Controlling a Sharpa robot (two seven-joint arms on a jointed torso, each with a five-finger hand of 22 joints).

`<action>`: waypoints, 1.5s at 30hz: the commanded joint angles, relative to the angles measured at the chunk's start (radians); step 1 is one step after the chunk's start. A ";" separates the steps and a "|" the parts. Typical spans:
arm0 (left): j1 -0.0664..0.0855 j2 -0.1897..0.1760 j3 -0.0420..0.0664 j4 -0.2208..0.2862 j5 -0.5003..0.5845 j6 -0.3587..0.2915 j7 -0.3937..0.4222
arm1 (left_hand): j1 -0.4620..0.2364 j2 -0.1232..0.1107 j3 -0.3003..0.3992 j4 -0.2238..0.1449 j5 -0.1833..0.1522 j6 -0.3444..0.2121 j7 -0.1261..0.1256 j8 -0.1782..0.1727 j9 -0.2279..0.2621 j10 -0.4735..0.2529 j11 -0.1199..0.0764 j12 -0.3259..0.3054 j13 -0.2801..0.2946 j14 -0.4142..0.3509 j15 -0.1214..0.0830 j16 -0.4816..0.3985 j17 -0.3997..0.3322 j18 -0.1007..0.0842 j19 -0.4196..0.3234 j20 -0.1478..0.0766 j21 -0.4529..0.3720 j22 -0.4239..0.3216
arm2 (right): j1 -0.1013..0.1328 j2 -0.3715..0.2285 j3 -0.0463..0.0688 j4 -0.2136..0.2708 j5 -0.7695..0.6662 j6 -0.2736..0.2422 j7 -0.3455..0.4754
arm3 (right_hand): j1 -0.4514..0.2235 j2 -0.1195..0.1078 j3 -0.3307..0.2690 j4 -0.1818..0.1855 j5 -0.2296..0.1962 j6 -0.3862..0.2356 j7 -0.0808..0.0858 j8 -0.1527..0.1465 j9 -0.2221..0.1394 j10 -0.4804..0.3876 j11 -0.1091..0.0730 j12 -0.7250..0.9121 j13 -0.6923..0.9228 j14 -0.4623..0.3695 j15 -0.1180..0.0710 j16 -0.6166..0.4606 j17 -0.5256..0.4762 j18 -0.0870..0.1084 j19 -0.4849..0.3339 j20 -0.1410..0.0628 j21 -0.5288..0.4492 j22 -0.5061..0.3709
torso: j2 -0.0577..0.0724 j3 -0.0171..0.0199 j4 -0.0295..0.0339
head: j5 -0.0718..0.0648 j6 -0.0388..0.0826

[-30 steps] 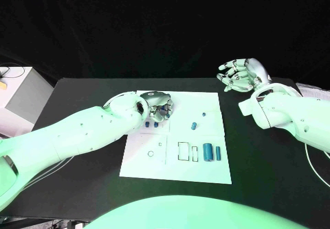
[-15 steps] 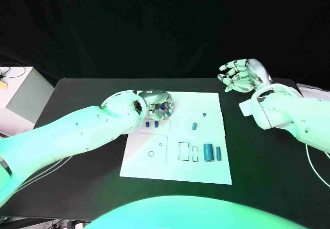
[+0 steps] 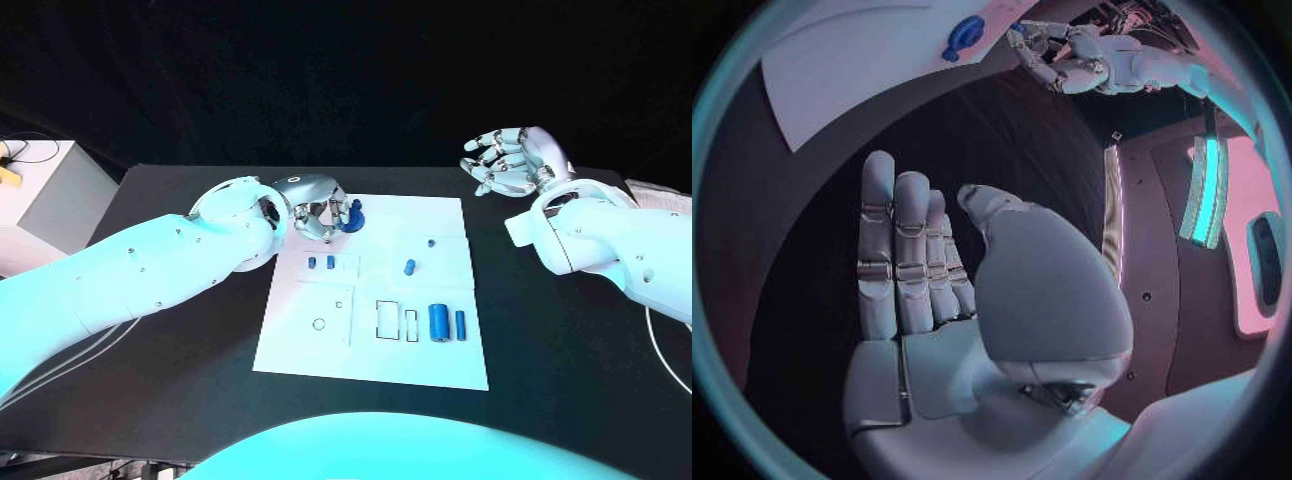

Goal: Assemble the parts on the task board

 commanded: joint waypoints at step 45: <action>-0.025 -0.038 -0.001 -0.002 -0.019 0.048 -0.010 | -0.017 -0.001 -0.015 0.005 0.003 0.015 -0.003 -0.010 0.029 0.017 0.000 -0.021 0.002 0.002 0.002 0.003 -0.009 -0.002 -0.001 0.003 -0.002 -0.001 | -0.006 -0.003 0.000 0.000 -0.003 0.007 0.006 | -0.011 0.003 0.002 -0.004 0.002 0.002 0.007 0.004 0.002 -0.006 0.001 -0.002 -0.004 0.008 -0.001 -0.009 0.004 0.011 0.007 0.000 -0.009 -0.005 | 0.001 0.0010 -0.0020 | 0.004 -0.007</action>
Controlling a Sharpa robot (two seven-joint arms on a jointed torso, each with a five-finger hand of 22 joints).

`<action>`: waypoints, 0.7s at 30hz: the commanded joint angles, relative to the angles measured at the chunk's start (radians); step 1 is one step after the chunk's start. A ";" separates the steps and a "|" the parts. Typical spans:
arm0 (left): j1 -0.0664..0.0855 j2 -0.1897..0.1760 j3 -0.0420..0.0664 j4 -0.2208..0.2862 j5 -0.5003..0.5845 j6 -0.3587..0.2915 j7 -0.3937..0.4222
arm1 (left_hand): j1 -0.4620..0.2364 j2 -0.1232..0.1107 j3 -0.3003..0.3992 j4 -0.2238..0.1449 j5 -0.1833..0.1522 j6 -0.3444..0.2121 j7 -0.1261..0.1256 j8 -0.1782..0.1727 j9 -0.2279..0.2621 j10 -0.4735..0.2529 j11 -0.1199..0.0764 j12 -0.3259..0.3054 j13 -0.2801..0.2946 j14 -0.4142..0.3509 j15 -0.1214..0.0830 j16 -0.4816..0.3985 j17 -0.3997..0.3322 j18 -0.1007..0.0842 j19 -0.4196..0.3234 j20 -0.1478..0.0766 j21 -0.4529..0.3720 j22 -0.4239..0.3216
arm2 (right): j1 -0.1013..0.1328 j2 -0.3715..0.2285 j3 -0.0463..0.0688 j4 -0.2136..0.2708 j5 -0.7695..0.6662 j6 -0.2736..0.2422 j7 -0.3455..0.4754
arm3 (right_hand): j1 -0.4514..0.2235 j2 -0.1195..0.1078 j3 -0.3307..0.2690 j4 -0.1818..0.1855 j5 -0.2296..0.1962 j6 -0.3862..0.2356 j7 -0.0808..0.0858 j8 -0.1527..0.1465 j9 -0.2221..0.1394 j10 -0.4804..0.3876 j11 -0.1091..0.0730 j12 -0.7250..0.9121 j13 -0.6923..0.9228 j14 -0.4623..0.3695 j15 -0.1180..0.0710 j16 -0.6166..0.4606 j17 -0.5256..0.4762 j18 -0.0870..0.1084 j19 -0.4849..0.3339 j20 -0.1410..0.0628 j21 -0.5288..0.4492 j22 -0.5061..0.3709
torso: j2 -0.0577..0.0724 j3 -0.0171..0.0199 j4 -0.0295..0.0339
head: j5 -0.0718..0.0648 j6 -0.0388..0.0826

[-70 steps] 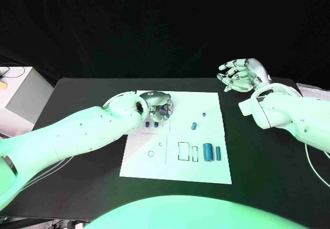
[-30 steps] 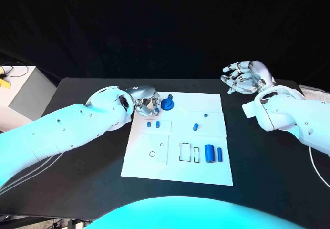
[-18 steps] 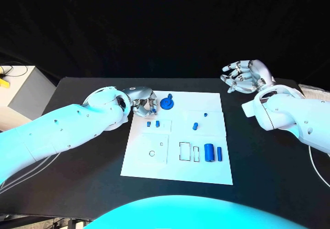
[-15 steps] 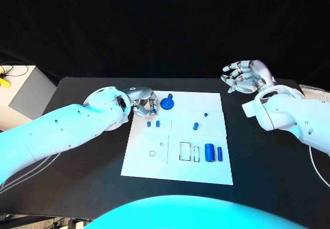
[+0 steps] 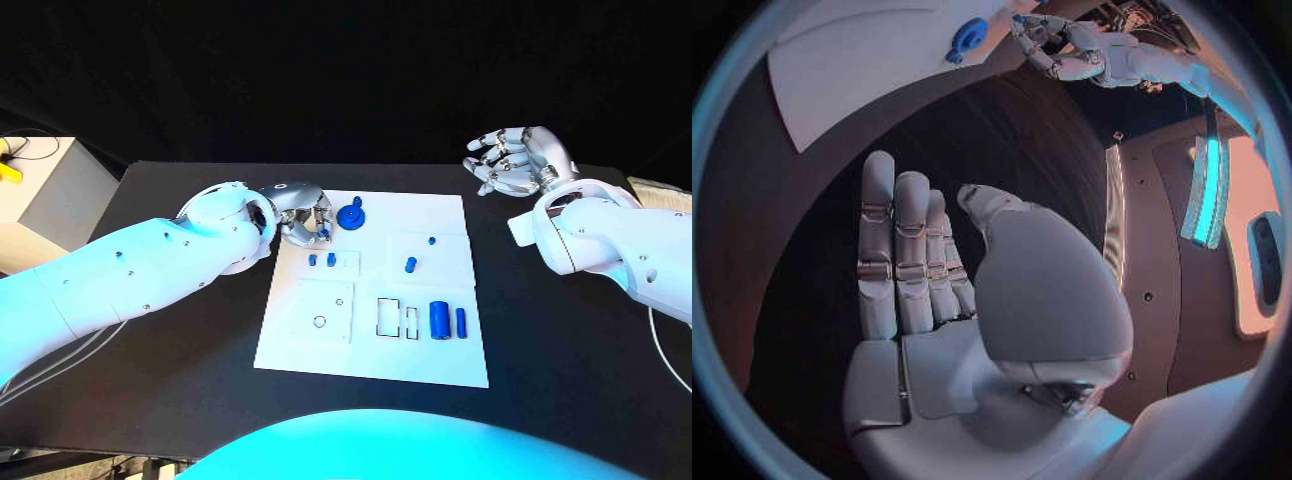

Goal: Assemble the parts on the task board

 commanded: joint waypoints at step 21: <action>-0.003 -0.002 0.000 0.018 -0.017 0.037 -0.002 | -0.006 0.004 -0.005 -0.001 0.004 0.007 -0.001 0.003 0.030 0.013 -0.001 -0.006 0.002 0.001 0.002 0.002 -0.004 -0.002 -0.003 0.003 -0.004 -0.004 | -0.004 0.002 0.000 -0.002 -0.003 0.008 0.007 | -0.011 0.003 0.002 -0.004 0.002 0.002 0.007 0.004 0.001 -0.008 0.000 -0.002 -0.001 0.008 -0.001 -0.005 0.001 0.011 0.007 0.000 -0.005 -0.001 | 0.000 0.0004 0.0001 | 0.000 0.000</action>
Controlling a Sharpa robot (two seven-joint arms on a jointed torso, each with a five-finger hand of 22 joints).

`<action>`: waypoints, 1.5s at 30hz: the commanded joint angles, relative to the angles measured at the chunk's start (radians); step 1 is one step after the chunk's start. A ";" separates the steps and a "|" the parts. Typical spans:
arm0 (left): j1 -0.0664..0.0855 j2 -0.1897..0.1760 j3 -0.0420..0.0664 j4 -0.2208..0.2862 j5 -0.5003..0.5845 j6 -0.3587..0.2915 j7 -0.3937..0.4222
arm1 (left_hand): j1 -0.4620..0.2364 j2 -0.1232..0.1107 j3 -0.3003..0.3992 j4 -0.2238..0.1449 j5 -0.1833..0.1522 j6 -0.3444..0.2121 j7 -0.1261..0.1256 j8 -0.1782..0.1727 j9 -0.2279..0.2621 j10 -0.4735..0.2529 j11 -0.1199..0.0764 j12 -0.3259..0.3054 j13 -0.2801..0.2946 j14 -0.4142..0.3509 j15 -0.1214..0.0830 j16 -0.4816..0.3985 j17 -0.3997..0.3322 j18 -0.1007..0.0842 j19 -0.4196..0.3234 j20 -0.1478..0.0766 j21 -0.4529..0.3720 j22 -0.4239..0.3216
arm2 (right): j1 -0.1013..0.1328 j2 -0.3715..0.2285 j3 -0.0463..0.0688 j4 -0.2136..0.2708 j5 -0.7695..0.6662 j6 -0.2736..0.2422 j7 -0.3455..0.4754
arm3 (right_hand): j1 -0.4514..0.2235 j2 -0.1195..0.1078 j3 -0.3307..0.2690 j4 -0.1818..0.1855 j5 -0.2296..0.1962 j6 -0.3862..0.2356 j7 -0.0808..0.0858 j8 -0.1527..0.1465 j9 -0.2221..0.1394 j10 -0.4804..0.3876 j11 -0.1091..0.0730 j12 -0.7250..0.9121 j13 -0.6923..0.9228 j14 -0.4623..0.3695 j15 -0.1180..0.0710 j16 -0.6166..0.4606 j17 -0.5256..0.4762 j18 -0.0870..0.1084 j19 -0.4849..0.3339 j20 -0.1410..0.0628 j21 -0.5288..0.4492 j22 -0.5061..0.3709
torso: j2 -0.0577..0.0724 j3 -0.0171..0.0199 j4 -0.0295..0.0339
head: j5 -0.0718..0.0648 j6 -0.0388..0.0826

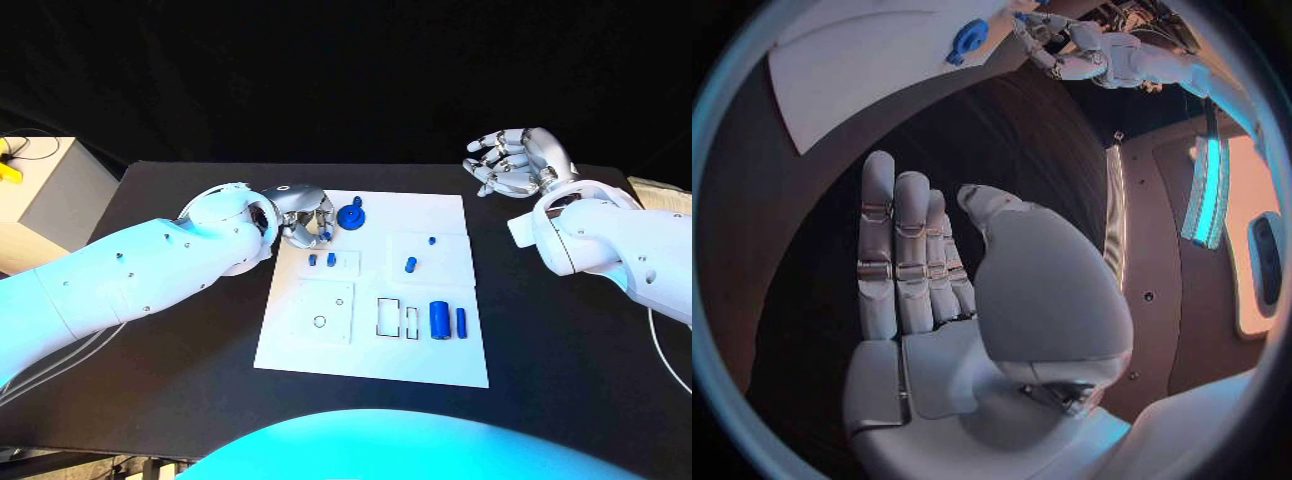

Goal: Assemble the parts on the task board

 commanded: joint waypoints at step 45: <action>-0.005 0.021 -0.004 -0.018 -0.035 0.021 -0.007 | -0.001 0.007 -0.006 -0.005 0.003 0.013 -0.002 -0.003 0.034 0.015 -0.003 -0.014 0.005 -0.002 0.000 0.000 -0.006 -0.001 -0.004 0.002 -0.007 -0.005 | -0.002 -0.002 0.000 0.001 -0.003 0.009 0.005 | -0.011 0.003 0.002 -0.004 0.002 0.002 0.007 0.004 0.001 -0.008 0.000 -0.002 -0.001 0.008 -0.001 -0.005 0.001 0.011 0.007 0.000 -0.005 -0.001 | -0.001 0.0003 -0.0003 | -0.003 0.000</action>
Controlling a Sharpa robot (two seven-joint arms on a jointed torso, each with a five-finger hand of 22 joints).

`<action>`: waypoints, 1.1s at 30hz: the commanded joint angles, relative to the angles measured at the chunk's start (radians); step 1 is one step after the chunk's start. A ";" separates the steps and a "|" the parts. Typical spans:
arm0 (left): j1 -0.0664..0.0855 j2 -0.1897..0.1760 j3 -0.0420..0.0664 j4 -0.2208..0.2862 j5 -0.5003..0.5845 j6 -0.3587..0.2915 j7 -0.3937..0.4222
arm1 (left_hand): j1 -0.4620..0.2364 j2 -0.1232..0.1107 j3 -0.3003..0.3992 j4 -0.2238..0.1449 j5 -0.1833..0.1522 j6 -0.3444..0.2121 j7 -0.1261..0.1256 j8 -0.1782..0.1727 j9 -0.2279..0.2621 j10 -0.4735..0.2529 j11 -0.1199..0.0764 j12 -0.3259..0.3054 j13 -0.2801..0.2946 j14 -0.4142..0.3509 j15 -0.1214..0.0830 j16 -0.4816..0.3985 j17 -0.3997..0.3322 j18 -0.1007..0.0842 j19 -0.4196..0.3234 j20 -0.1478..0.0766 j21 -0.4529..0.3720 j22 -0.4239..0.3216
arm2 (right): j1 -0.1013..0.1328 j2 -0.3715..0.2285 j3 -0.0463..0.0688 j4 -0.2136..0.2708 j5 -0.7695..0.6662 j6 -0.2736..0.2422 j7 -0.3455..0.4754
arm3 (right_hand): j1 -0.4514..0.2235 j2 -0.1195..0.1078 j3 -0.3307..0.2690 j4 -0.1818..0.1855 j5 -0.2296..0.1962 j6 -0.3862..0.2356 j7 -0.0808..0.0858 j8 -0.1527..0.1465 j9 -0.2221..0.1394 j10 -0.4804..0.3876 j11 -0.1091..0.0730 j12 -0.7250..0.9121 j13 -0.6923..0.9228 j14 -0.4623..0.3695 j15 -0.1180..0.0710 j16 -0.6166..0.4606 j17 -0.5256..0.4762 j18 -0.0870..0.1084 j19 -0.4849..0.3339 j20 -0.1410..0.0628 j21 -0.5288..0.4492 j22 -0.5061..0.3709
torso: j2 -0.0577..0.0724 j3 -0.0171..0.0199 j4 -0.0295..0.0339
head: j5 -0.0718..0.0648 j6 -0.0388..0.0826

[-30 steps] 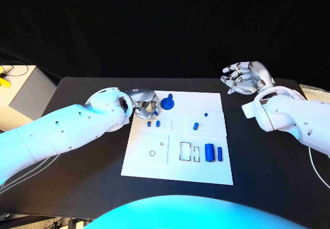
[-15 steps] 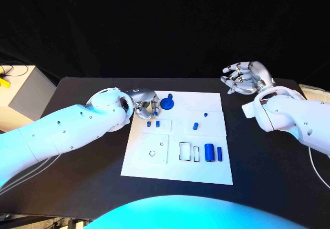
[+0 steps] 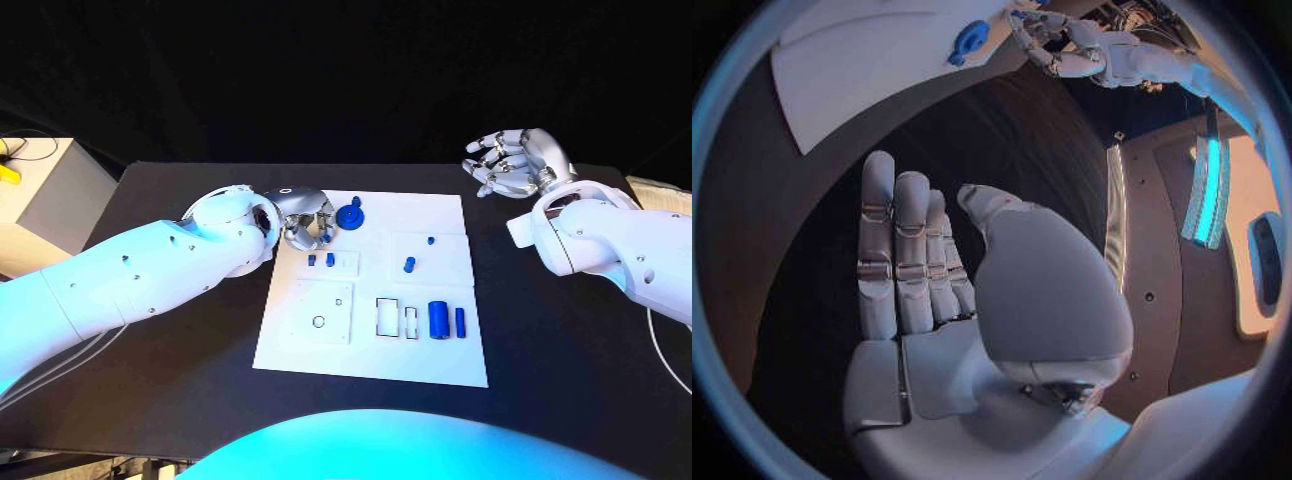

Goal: Assemble the parts on the task board

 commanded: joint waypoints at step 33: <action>-0.003 0.000 -0.002 -0.006 -0.001 -0.002 0.011 | 0.008 0.003 -0.009 -0.010 0.005 -0.023 0.006 -0.045 0.000 0.010 0.007 -0.037 0.013 -0.005 0.004 0.000 -0.006 -0.001 -0.008 0.003 -0.006 -0.006 | -0.001 -0.002 0.000 -0.001 -0.002 0.012 0.004 | -0.013 0.004 0.002 -0.005 0.001 0.001 0.007 0.005 0.002 -0.008 0.000 0.000 -0.004 0.011 -0.001 -0.011 0.005 0.011 0.011 0.000 -0.009 -0.007 | 0.000 0.0005 0.0001 | -0.001 0.000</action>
